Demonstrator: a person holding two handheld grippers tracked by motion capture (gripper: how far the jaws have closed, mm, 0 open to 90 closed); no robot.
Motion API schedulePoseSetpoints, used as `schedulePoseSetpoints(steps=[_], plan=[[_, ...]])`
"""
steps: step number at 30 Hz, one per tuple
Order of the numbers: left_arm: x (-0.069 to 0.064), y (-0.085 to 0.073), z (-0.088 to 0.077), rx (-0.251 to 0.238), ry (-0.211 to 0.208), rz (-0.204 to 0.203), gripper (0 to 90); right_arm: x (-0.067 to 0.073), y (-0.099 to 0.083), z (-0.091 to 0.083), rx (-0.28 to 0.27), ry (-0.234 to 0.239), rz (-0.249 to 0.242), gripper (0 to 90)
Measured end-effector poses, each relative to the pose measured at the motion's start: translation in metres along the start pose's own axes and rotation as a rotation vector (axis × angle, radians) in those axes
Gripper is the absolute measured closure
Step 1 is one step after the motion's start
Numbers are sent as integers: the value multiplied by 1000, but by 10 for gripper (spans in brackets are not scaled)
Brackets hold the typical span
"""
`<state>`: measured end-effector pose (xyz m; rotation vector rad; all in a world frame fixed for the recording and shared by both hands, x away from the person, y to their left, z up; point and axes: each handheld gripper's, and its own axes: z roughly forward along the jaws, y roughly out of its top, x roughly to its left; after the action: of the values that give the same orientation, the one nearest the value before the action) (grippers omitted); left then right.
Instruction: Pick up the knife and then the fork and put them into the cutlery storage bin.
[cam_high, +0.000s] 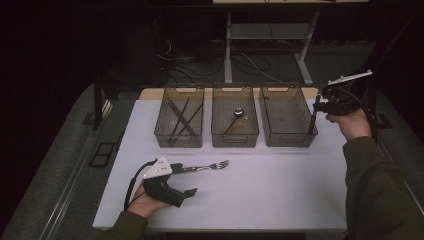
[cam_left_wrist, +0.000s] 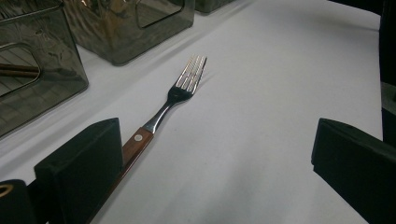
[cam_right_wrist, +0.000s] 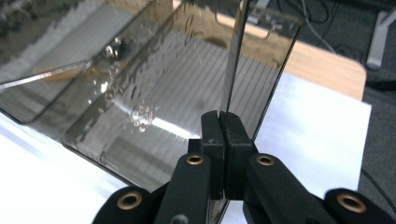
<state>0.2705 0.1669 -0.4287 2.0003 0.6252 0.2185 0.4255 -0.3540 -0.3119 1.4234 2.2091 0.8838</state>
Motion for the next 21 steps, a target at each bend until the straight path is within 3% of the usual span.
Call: schedulePoseSetpoints(steps=[13,21], plan=[[-1,0,1,-3,0,-1,13,2,1,21,64,-5,-15,892],[-2,0,1,0,-1,7,14,5,7,46,23,5,-23,889]])
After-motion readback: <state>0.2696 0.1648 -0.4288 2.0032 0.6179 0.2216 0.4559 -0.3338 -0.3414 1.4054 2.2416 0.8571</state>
